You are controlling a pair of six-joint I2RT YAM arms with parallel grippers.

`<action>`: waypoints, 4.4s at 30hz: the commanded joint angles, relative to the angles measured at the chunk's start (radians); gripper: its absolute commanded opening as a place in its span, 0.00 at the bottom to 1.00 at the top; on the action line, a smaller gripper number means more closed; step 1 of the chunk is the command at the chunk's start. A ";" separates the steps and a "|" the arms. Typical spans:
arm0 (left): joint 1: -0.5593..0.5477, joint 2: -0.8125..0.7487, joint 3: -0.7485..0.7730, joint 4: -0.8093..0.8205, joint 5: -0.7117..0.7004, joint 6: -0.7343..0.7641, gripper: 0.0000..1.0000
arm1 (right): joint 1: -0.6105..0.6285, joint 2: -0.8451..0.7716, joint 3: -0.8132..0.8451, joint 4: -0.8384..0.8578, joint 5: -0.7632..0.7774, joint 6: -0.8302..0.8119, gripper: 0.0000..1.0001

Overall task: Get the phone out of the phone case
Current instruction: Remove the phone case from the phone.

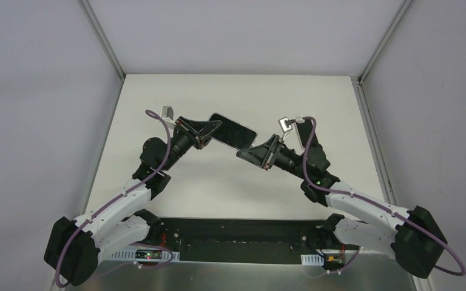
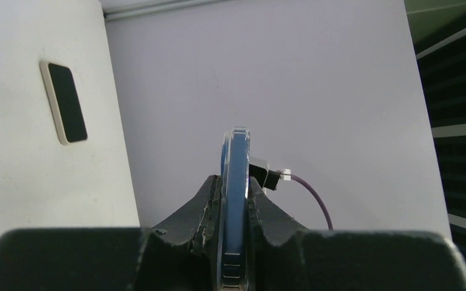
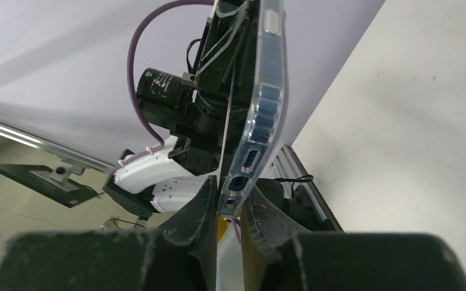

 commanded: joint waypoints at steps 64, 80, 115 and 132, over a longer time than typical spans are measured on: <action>-0.079 0.111 0.111 0.063 0.217 -0.138 0.00 | 0.068 -0.282 -0.056 0.171 -0.160 -0.696 0.11; -0.086 0.104 0.158 0.063 0.230 -0.147 0.00 | 0.069 -0.317 -0.067 0.085 -0.147 -0.771 0.08; -0.084 0.061 0.138 0.063 0.195 -0.131 0.00 | 0.087 -0.465 -0.088 -0.164 -0.069 -0.790 0.52; -0.058 -0.034 0.095 0.063 0.128 0.033 0.00 | 0.083 -0.668 -0.089 -0.368 0.545 -0.231 0.65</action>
